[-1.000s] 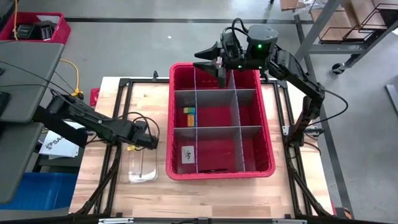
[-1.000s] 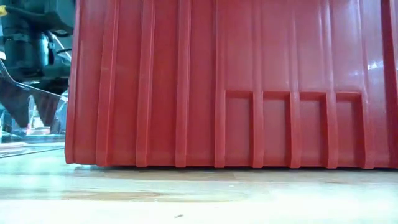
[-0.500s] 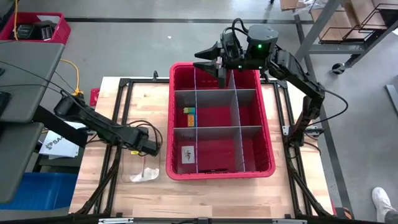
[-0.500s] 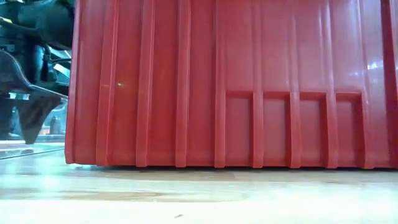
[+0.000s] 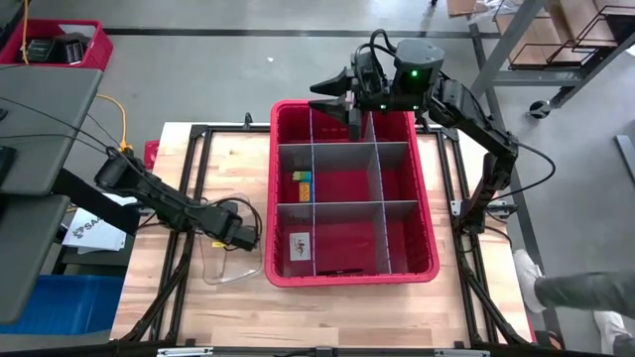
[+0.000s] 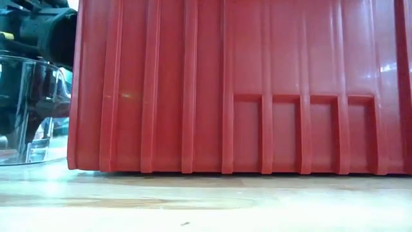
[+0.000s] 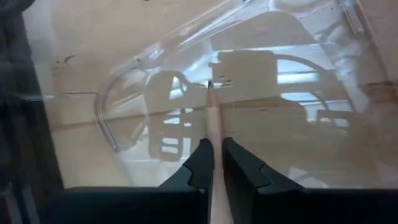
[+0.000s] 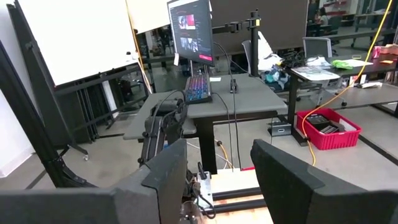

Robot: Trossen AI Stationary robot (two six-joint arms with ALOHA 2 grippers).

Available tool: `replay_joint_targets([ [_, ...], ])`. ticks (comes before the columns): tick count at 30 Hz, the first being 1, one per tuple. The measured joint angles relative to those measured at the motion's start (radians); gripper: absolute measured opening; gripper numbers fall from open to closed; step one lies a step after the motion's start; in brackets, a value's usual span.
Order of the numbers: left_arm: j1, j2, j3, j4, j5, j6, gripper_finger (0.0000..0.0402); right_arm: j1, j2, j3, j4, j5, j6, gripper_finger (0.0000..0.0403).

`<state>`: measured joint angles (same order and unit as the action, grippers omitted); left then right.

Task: Sort blocks
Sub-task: Put the brown pencil into the bin

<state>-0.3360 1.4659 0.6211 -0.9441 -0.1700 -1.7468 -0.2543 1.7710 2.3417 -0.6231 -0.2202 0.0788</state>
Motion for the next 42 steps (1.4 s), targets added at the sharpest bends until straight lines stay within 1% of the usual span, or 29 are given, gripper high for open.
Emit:
replay_joint_targets([
  [3,-0.002,-0.02,0.023,-0.042,0.006,0.002,0.001,0.0,0.0,0.0,0.003,-0.002,-0.006,0.0177],
  [7,-0.003,-0.108,0.057,-0.107,-0.016,0.001,0.0005,0.001,0.0,0.0,0.004,-0.007,-0.019,0.0177],
  [12,-0.003,-0.251,0.119,-0.191,-0.083,0.037,0.0001,0.002,-0.004,0.0,0.004,-0.01,-0.047,0.0177],
  [15,-0.003,-0.337,0.152,-0.219,-0.148,0.069,0.0001,0.002,-0.018,0.0,0.006,-0.012,-0.063,0.0177],
  [17,0.003,-0.388,0.154,-0.227,-0.171,0.081,0.0001,0.002,-0.028,0.0,0.006,-0.012,-0.063,0.0177],
  [19,0.012,-0.415,0.143,-0.227,-0.164,0.081,0.0001,0.001,-0.033,0.001,0.006,-0.012,-0.061,0.0177],
  [21,0.022,-0.427,0.125,-0.216,-0.15,0.079,0.0,0.001,-0.034,0.001,0.006,-0.011,-0.061,0.0177],
  [23,0.022,-0.423,0.096,-0.158,-0.134,0.073,0.0005,0.002,-0.034,0.0,0.003,-0.011,-0.061,0.0177],
  [25,0.022,-0.407,0.05,-0.076,-0.088,0.067,0.0018,0.007,-0.034,0.0,0.002,-0.011,-0.061,0.0177],
  [28,0.02,-0.374,-0.008,0.027,-0.013,0.026,0.0051,0.009,-0.034,0.0,-0.004,-0.011,-0.061,0.0177],
  [30,0.014,-0.345,-0.028,0.036,0.015,0.018,0.0078,0.013,-0.034,0.0,-0.01,-0.011,-0.061,0.0177],
  [34,0.012,-0.298,-0.056,0.036,0.029,-0.016,0.0139,0.013,-0.034,0.0,-0.009,-0.011,-0.061,0.0177],
  [37,0.012,-0.27,-0.074,0.057,0.069,-0.035,0.0181,0.013,-0.034,0.0,-0.014,-0.011,-0.061,0.0177],
  [40,0.012,-0.241,-0.086,0.088,0.095,-0.05,0.0214,0.013,-0.034,0.0,-0.015,-0.01,-0.061,0.0177],
  [42,0.012,-0.211,-0.087,0.089,0.096,-0.069,0.0227,0.013,-0.034,0.0,-0.015,-0.01,-0.061,0.0177],
])
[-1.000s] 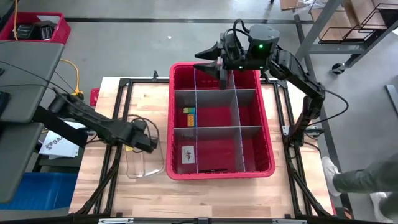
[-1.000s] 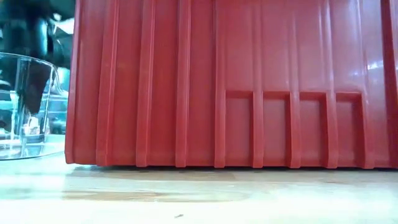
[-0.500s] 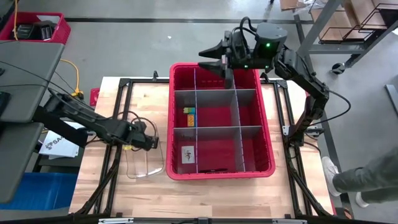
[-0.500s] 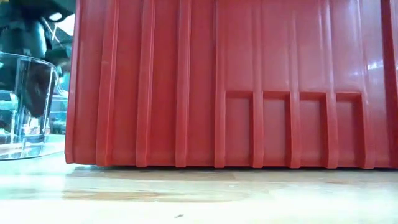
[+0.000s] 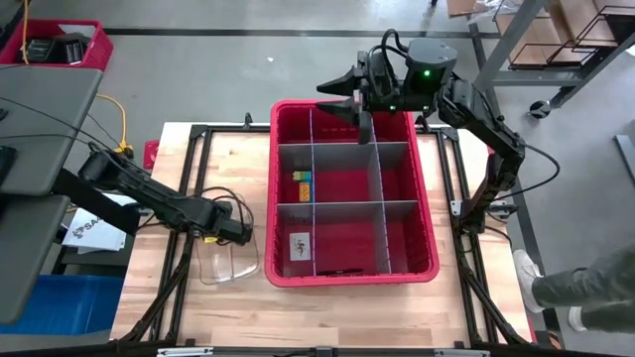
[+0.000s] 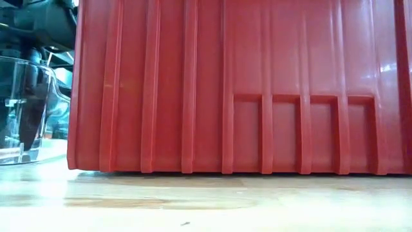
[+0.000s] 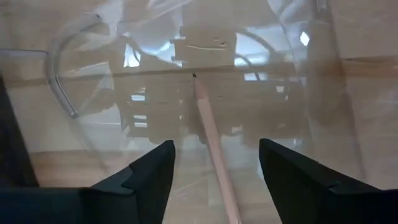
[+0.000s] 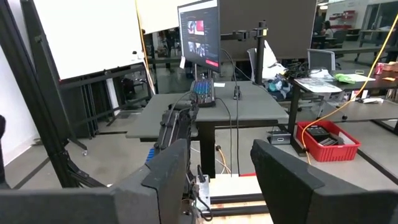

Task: Sort blocks
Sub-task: Put the brown pencil into the bin

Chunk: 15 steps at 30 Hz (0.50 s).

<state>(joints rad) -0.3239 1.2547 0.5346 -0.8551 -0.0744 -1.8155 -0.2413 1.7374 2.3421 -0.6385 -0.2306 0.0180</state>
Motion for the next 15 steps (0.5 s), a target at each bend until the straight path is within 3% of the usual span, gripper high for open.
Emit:
replay_joint_targets([
  [5,0.0,0.056,0.007,0.01,0.004,-0.021,0.0218,0.0,0.0,0.0,0.0,0.0,0.0,0.0177],
  [8,0.0,0.076,0.009,0.021,0.009,-0.016,0.016,0.0,0.0,0.0,0.0,0.0,0.0,0.0177],
  [12,-0.001,0.101,0.007,0.016,0.018,0.007,0.0035,0.0,0.0,0.0,0.002,0.001,0.0,0.0177],
  [15,-0.001,0.109,0.009,0.012,0.015,0.011,0.0017,0.0,0.0,0.0,0.005,0.002,0.0,0.0177],
])
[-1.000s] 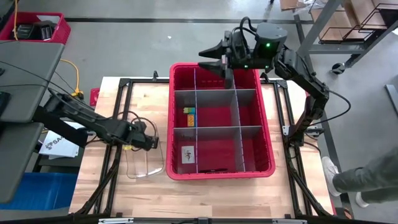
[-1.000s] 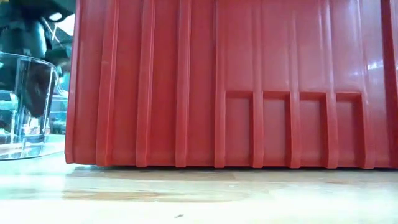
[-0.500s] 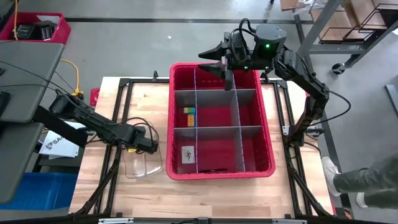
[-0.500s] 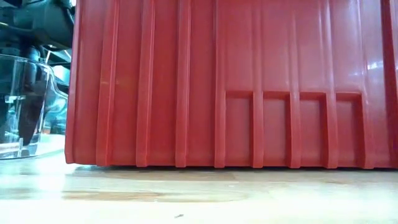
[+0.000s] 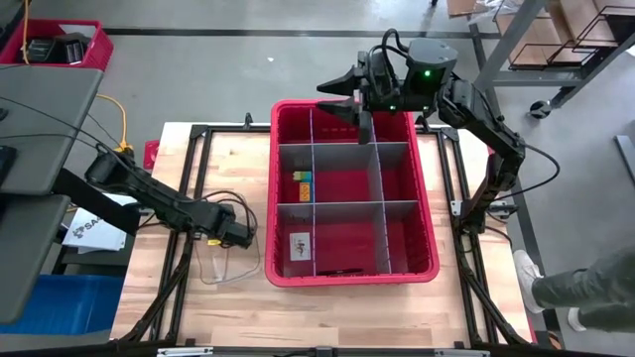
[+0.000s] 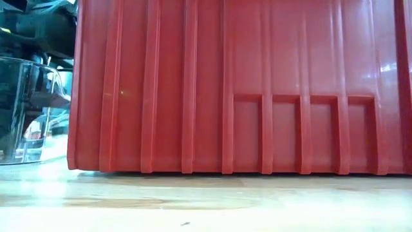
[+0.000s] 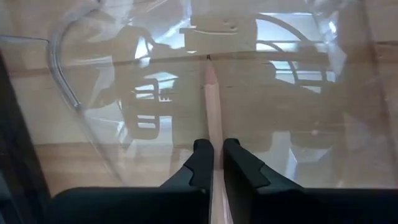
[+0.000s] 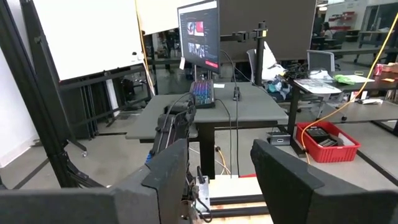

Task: Sort blocks
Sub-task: Put the brown pencil into the bin

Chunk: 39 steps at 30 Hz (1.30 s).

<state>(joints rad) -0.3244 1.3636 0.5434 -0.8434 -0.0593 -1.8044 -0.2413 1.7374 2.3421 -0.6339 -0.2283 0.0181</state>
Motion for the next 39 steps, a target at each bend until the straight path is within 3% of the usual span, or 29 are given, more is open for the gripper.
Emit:
replay_joint_targets([
  [7,-0.003,-0.055,0.052,-0.088,-0.121,0.046,0.0004,0.002,0.0,0.0,0.01,-0.001,0.0,0.0177],
  [14,-0.006,-0.189,0.079,-0.062,-0.111,0.06,0.0002,0.002,0.0,0.0,0.015,-0.001,0.0,0.0177],
  [18,-0.006,-0.275,0.103,-0.155,-0.159,0.047,0.0001,0.002,0.0,0.0,0.017,-0.002,0.0,0.0177],
  [25,-0.003,-0.428,0.191,-0.424,-0.369,-0.062,0.0001,0.002,0.0,0.0,0.018,-0.003,-0.05,0.0177],
  [30,0.02,-0.502,0.256,-0.449,-0.549,-0.062,0.0001,0.002,0.0,0.0,0.018,-0.003,-0.053,0.0177],
  [39,0.076,-0.523,0.439,-0.256,-0.82,0.313,0.0,0.002,-0.023,0.0,0.014,-0.003,-0.069,0.0177],
])
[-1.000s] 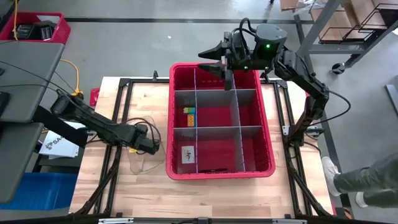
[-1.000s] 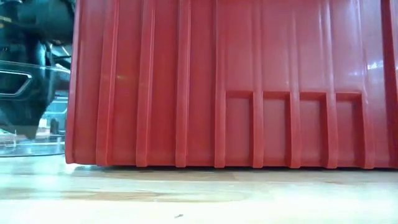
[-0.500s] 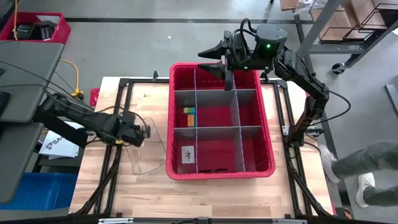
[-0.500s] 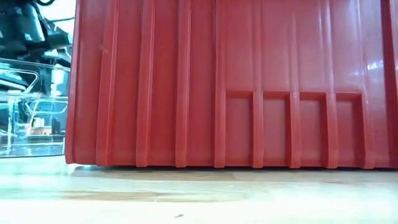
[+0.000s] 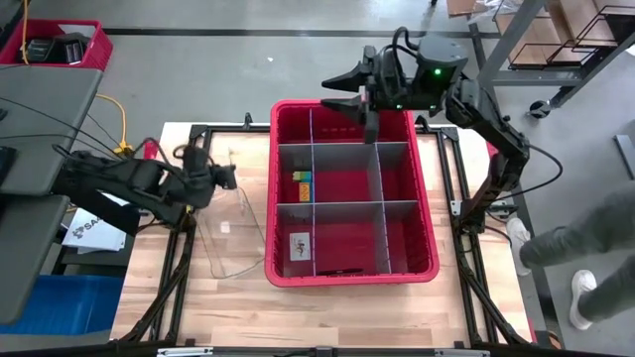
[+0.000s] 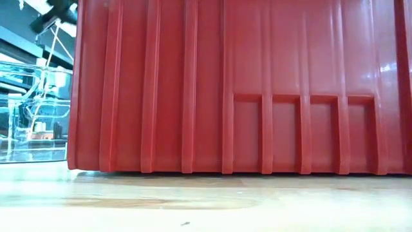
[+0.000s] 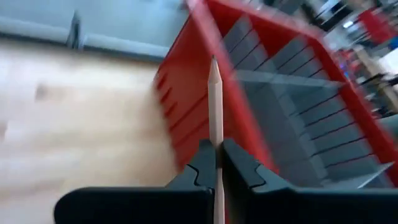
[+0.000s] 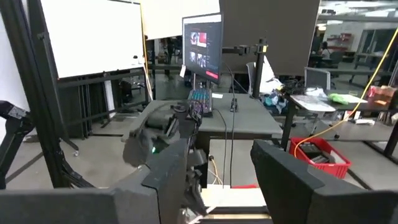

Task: Sort blocks
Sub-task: Put the brown pencil into the bin

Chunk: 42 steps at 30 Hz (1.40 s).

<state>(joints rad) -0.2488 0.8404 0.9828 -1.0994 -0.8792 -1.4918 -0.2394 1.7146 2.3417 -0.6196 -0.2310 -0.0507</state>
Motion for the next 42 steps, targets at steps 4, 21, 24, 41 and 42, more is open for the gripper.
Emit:
replay_joint_targets([
  [4,0.059,0.003,0.083,0.118,-0.069,0.257,0.0,0.0,-0.019,0.0,-0.002,0.0,0.001,0.0177],
  [21,0.846,0.382,0.125,1.073,0.675,1.152,0.0,0.081,-0.04,0.0,-0.014,0.094,0.038,0.0177],
  [24,0.928,0.509,0.126,1.221,0.772,1.129,0.0,0.1,-0.04,0.0,-0.014,0.133,0.043,0.0177],
  [41,0.911,0.604,0.124,1.193,0.845,1.321,0.0094,0.142,-0.042,0.0,-0.034,0.197,0.025,0.0177],
  [42,0.909,0.604,0.124,1.195,0.845,1.32,0.0107,0.142,-0.042,0.0,-0.034,0.197,0.025,0.0177],
])
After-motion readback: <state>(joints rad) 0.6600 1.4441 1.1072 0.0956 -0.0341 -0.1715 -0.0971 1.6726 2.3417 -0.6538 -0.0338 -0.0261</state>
